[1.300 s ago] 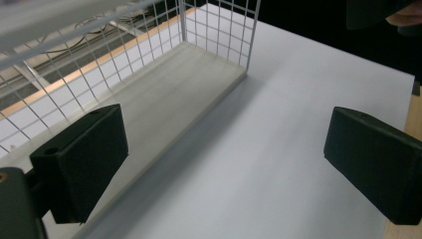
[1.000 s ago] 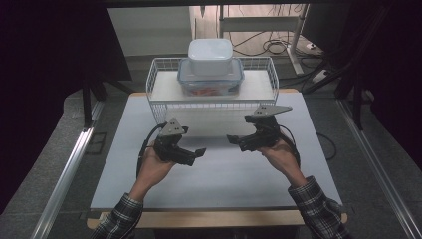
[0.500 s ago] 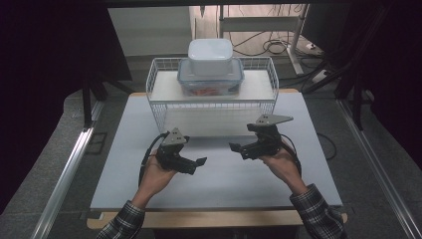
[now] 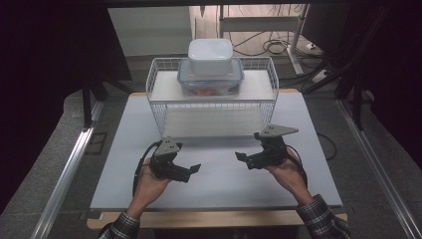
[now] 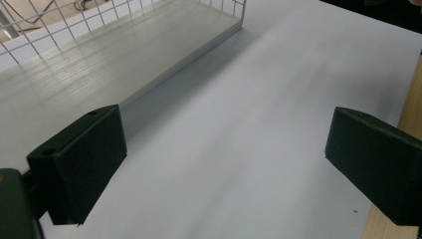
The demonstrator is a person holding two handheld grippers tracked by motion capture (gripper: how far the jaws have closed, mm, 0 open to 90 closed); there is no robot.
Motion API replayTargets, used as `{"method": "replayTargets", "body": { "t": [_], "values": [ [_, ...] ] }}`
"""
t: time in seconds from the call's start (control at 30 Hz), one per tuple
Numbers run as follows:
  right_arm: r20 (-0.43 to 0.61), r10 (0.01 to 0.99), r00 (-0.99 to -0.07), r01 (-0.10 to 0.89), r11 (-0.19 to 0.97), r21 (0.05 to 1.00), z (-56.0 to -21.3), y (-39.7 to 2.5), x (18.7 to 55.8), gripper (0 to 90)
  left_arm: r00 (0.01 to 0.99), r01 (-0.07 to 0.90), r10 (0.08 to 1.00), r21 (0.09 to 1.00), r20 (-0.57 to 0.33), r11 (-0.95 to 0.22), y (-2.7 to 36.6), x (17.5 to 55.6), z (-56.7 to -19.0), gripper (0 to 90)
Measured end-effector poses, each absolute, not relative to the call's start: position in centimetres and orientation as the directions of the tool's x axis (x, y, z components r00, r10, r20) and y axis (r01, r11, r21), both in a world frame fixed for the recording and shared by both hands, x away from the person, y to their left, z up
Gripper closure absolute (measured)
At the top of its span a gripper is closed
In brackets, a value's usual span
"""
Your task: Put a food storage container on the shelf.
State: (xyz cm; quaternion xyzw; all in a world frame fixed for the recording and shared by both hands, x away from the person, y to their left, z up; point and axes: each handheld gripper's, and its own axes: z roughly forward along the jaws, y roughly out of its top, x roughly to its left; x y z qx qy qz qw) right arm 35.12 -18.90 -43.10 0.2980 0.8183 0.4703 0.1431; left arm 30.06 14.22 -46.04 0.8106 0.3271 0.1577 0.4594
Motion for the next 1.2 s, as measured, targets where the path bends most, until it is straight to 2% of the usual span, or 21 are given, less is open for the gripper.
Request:
{"method": "replayTargets", "body": {
  "t": [0.67, 1.2],
  "values": [
    [0.025, 0.655, -0.756, 0.37, 0.395, 0.841, -45.9, -21.5, 32.8, 0.0, 0.717, 0.401, 0.696, 0.84, -0.039, -0.366, 15.2, 28.1, -48.8, 0.8],
    [0.019, 0.652, -0.758, 0.391, 0.432, 0.812, -48.1, -22.0, 31.6, 0.0, 0.71, 0.431, 0.703, 0.815, -0.042, -0.387, 15.5, 27.2, -50.9, 0.1]
  ]
}}
